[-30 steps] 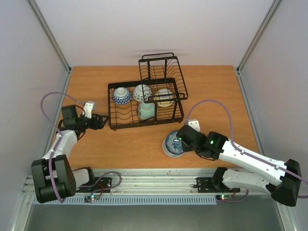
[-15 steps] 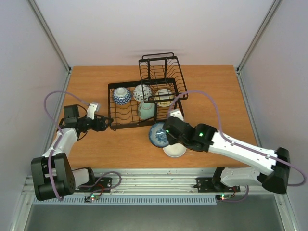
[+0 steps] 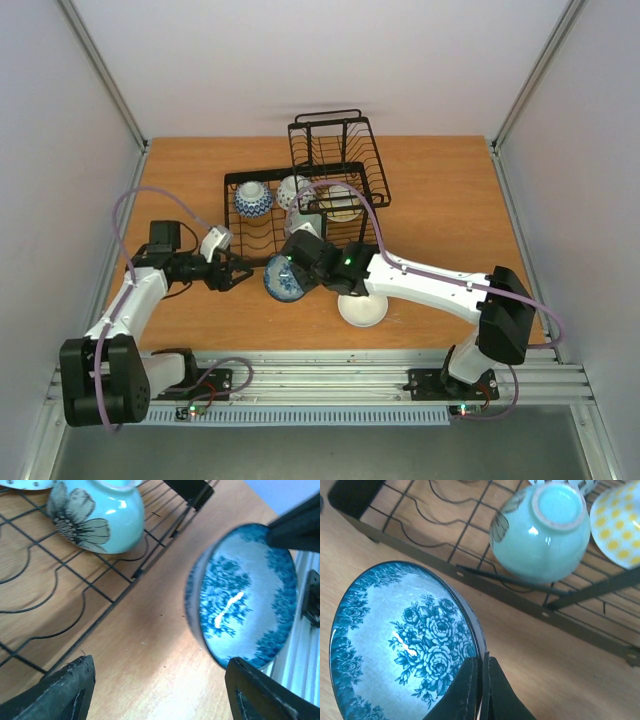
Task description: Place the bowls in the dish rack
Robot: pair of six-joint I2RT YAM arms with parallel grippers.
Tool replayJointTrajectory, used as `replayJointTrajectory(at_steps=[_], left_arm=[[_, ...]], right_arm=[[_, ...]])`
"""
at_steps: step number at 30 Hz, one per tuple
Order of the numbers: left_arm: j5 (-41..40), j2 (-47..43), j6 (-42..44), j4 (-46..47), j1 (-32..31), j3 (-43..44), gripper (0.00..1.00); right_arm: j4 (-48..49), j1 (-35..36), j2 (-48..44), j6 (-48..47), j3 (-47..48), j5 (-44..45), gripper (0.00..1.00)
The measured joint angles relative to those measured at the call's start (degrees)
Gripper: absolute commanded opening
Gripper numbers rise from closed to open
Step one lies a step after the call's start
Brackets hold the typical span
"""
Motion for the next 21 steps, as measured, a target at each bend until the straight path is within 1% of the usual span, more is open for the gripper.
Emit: replayJointTrajectory(at_steps=[8,21], left_arm=[[2.9,0.0,6.5,-6.1,-1.9,0.9,0.71],[3.7,0.6,8.8,-7.7,-2.1,1.0,0.71]], right_arm=[[2.0,0.0,3.7,-3.0,5.9,-1.0,0.01],[2.9,0.6,7.3,-5.2,10.1,-3.3,0.01]])
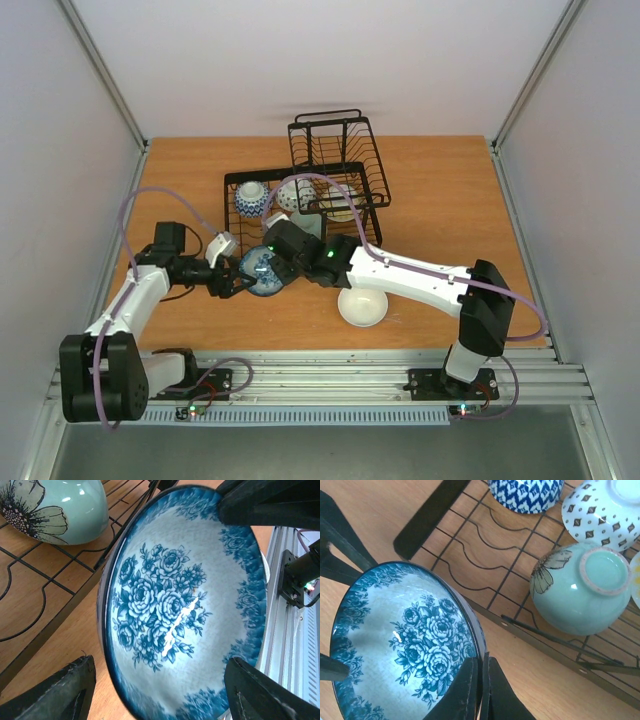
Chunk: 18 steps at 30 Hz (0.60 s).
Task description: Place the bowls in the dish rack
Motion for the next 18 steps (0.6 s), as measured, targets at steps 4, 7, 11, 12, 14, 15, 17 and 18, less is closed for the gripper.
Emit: replayJointTrajectory(at_steps=[4,7,11,12,14,15,17,18], left_arm=[[0.0,0.8,0.0,-0.1,-0.1,0.2,0.59],[0.1,1.2,0.4,-0.3,-0.1,0.6,0.34],[-2.8,1.7,-1.4,0.3,0.4,0.8,0.01],[-4.9,2.1,-3.1,1.1,0.8,0.9,0.01],[-6.5,2.6,-3.1,1.7,1.0,0.9,0.01],[-6.4,2.5,-3.1,1.6,0.9,0.9,0.01],[-6.4,2.5,-3.5,2.2,0.8,1.0,0.00],[-6.5,2.5,-3.5,2.3,0.8,1.0,0.00]], right_arm=[[0.4,0.7,0.1,-0.4,0.8,-0.2,0.01],[0.6,1.0,0.1,-0.6,1.0,-0.5,0.01],[0.3,1.6,0.1,-1.0,1.3,-1.7,0.01],[0.5,2.5,0.1,-0.7,1.4,-3.3,0.01],[1.9,4.6,0.1,-0.2,2.1,-3.8,0.01],[1.8,4.7,-0.1,-0.2,2.1,-3.8,0.01],[1.8,4.2,-0.2,0.0,2.1,-4.2,0.07],[2.1,4.1,-0.3,0.0,1.9,-4.2,0.17]])
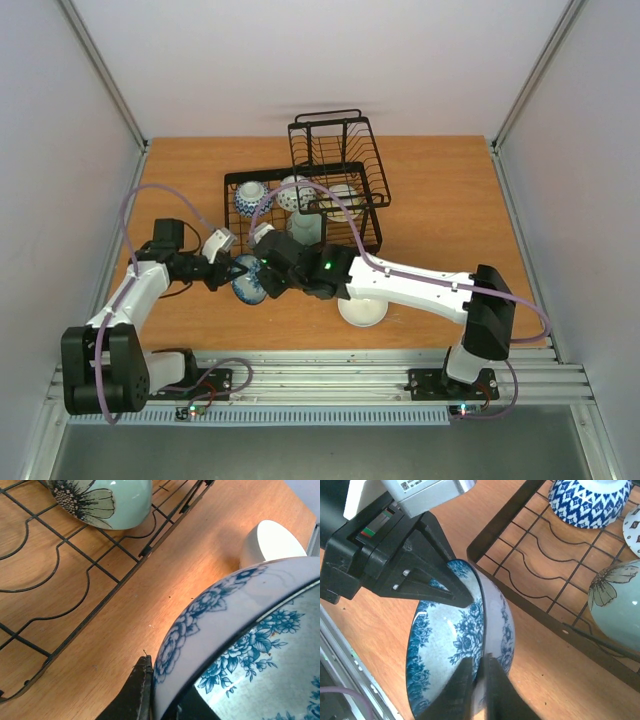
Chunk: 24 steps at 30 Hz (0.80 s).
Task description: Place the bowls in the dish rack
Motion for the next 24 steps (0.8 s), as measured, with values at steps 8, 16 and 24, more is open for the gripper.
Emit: replayJointTrajectory(at_steps=[8,16,24], left_arm=[[4.0,-0.5,4.7,-3.7,-1.4,0.0,0.01],[6.7,-0.3,9.5,-7.7,-1.4,0.6,0.01],[6.8,-0.3,10.3,-7.8,-1.4,0.6,0.01]], right_arm=[[9.3,-1.5,-11.2,2.7,-13.9,-2.5,0.98],[19.3,-2.2,-18.3,6.5,-24.7,-9.6,0.99],[35.1,-3.1,-18.6,14.2,-37.0,-18.7,0.99]])
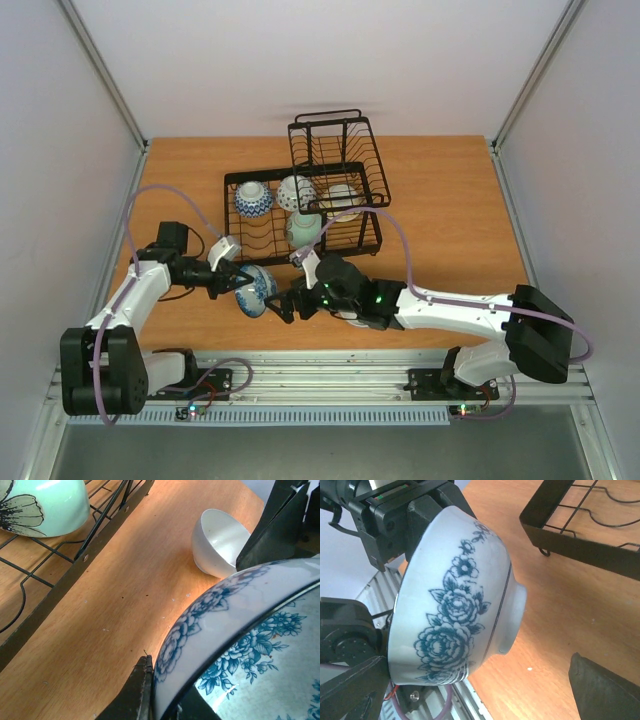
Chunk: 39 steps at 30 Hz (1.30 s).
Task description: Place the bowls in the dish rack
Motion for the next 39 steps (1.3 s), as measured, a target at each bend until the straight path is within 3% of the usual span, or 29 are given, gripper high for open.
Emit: replayJointTrajectory(at_steps=[8,17,39], left_arm=[[1.1,0.0,1.8,-2.1,0.0,0.0,0.00],[2.5,0.0,5.1,-5.2,0.0,0.4,0.01],[2.0,-1.6,5.8,-5.1,0.0,0.4,0.01]], right_arm=[[14.3,-0.4,-0.2,5.2,-6.1,-4.7,0.99],[24.2,-0.9,1.7,8.5,-6.8,-8.6,0.99],[21.4,-0.9,3.4,9.8,-7.1,-6.4,0.97]])
